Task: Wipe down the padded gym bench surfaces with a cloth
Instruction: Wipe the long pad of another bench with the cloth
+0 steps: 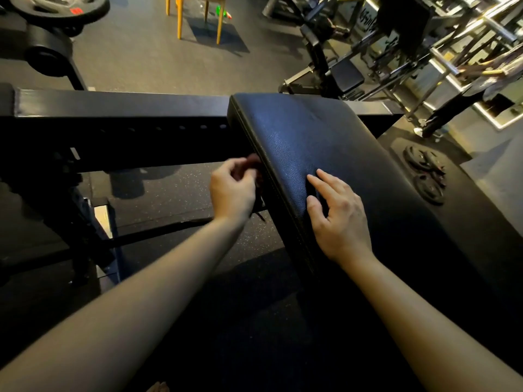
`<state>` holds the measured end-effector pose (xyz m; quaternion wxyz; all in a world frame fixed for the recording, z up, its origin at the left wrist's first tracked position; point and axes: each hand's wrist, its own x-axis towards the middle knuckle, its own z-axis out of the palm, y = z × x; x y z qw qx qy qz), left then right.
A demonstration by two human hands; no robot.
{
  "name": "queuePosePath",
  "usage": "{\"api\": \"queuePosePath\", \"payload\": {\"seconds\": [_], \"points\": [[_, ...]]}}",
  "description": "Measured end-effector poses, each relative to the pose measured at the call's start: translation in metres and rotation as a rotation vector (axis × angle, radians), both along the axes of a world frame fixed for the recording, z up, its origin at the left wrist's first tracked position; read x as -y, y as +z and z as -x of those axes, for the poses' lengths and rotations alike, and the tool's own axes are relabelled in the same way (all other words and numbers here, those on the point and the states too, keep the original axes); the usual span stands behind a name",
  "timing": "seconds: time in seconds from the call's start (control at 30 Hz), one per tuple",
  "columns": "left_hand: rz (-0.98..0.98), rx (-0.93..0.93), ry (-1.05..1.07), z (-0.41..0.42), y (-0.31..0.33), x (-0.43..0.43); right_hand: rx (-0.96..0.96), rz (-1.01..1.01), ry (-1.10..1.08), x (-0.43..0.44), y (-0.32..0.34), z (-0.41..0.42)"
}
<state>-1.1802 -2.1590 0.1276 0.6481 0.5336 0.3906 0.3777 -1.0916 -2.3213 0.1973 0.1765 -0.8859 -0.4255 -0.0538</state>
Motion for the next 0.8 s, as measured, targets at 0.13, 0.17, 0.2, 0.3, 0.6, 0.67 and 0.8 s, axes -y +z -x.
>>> {"api": "queuePosePath", "payload": {"seconds": [0.13,0.17,0.2,0.3,0.6,0.67,0.8], "points": [[0.018,-0.023,0.041,-0.022,-0.005,-0.032,-0.002,0.01,-0.009,0.0,0.0,0.0],[0.031,-0.02,0.054,-0.022,-0.005,-0.031,-0.003,0.013,-0.012,0.0,0.0,0.0],[0.044,-0.015,0.079,-0.021,-0.004,-0.028,-0.004,0.016,-0.017,0.0,0.0,0.0],[0.053,-0.012,0.13,-0.016,-0.001,-0.011,-0.007,0.026,-0.021,0.0,0.001,0.002],[-0.016,0.076,-0.167,0.068,0.005,0.133,-0.02,0.025,-0.023,-0.001,0.002,0.002],[-0.025,0.076,-0.084,0.054,0.006,0.118,-0.024,0.025,-0.019,-0.001,0.002,0.002],[-0.005,-0.022,0.1,0.005,0.011,0.032,-0.029,0.025,-0.017,0.0,0.003,0.002]]}}
